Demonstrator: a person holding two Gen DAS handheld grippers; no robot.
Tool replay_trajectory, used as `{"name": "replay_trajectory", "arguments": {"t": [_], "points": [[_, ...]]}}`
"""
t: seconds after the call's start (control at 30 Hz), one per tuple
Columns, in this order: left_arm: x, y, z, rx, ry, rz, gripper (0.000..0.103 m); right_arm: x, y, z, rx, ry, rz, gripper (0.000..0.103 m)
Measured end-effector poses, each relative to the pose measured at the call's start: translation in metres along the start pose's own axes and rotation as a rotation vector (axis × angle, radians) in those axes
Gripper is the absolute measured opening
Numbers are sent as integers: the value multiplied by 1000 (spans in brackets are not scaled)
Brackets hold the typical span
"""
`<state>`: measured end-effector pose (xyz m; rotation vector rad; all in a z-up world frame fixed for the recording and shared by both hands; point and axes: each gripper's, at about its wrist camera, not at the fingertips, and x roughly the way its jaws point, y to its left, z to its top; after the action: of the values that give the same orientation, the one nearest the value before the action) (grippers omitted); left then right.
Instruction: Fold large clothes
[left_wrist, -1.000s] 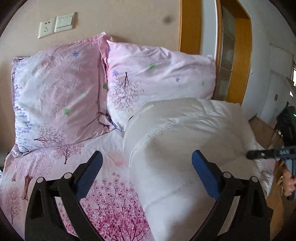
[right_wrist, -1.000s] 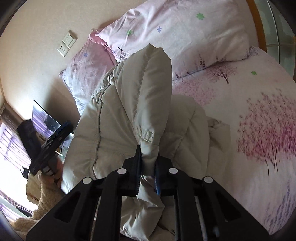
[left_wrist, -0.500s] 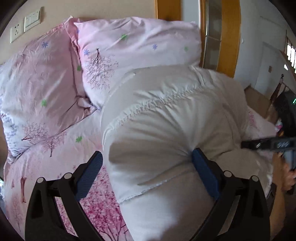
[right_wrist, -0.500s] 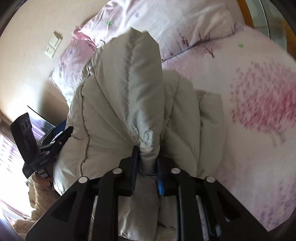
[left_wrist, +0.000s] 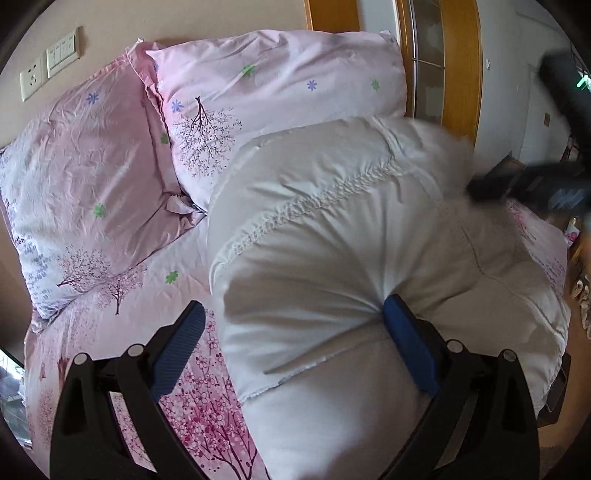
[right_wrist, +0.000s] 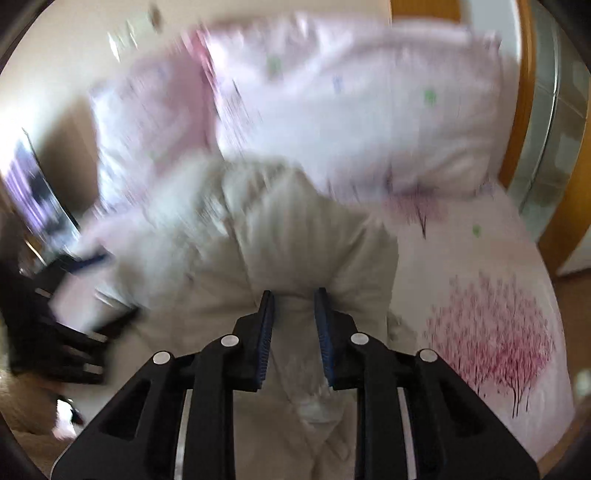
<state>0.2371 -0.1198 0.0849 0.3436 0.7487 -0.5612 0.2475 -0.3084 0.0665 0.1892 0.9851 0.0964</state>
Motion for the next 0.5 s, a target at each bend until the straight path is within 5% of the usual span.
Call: {"name": "replay_trajectory", "arguments": {"t": [0.3,0.5], "points": [[7,-9,3,24,40,-48,98,35,-29,-13,75,169,114,22],[15,-15,3,36,61,-26,98,51,-33,-12,97,207,137,22]]}}
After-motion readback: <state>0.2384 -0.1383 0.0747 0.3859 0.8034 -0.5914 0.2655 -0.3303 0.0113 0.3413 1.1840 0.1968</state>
